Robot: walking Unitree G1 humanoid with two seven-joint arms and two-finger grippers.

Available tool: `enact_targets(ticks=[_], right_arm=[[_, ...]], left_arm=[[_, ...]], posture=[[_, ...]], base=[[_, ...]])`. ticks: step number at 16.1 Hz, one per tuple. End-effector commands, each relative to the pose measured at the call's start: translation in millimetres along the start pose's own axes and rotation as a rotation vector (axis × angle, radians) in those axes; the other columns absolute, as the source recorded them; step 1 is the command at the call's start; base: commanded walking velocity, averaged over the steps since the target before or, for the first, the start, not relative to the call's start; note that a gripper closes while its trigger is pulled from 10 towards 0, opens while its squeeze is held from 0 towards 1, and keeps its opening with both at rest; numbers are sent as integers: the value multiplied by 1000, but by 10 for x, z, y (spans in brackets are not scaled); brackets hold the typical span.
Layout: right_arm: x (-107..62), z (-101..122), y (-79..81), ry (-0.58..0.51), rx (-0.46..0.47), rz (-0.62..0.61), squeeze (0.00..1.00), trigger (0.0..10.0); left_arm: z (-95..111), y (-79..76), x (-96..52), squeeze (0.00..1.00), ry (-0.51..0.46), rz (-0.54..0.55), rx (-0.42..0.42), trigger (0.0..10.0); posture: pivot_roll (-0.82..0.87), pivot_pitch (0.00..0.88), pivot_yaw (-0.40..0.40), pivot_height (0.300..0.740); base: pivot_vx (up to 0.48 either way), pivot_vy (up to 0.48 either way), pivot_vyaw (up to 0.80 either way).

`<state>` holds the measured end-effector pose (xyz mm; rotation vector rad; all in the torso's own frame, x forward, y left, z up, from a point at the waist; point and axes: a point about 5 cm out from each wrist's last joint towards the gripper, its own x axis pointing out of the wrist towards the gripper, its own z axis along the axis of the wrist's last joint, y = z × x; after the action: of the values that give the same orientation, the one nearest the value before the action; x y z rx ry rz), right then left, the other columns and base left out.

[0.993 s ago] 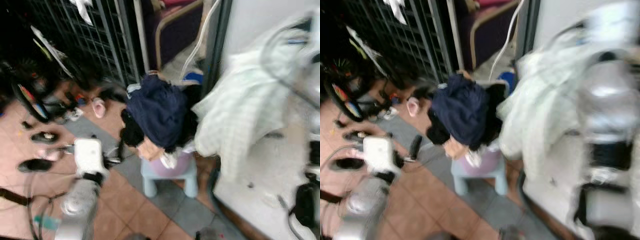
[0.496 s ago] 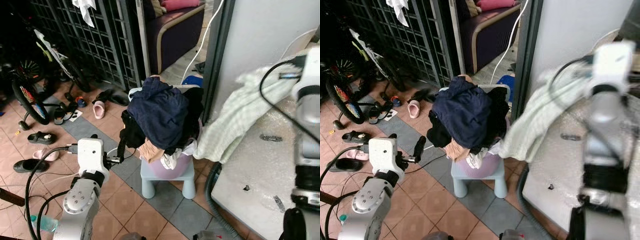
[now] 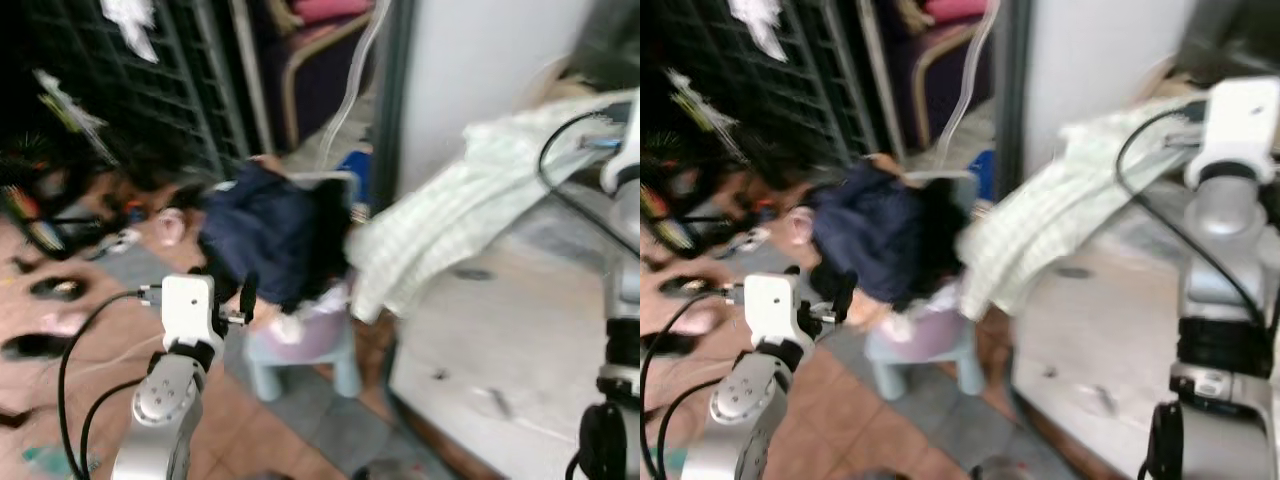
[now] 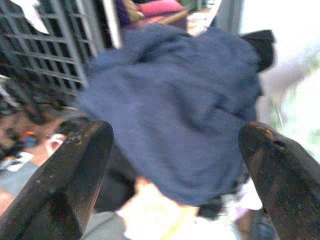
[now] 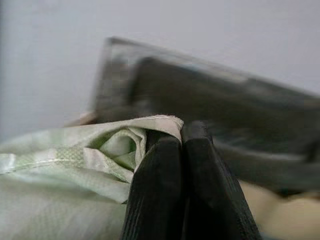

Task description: Clothes washing

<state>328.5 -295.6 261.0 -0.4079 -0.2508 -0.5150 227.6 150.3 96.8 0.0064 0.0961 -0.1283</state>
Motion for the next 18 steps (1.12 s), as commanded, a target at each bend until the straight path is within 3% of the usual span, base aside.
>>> enact_targets(ticks=[1,3,11,13,16,18], right_arm=[[36,85,-52,-31,-7,-40,0,10000],[46,67,-175,-15,-62,-112,0,10000],[94,38,-335,22,-138,-205,0,10000],[16,22,-131,23,-86,-100,0,10000],[-179,164,459,-40,83,219,0,10000],[-268,258,618,-93,116,320,0,10000]], left_arm=[[-24,51,-13,0,17,21,-1,10000],[-19,58,-12,0,16,23,1,10000],[-19,79,12,0,20,47,12,10000],[-38,78,7,0,37,41,21,10000],[-41,96,16,0,46,42,35,10000],[-39,101,19,0,44,38,30,10000]], posture=[[-42,15,77,740],[-41,20,76,740],[-51,39,71,740],[-53,46,74,740],[-53,54,78,740],[-46,49,79,740]], base=[[0,0,-800],[0,0,-800],[0,0,-788],[0,0,0],[0,0,0],[0,0,0]])
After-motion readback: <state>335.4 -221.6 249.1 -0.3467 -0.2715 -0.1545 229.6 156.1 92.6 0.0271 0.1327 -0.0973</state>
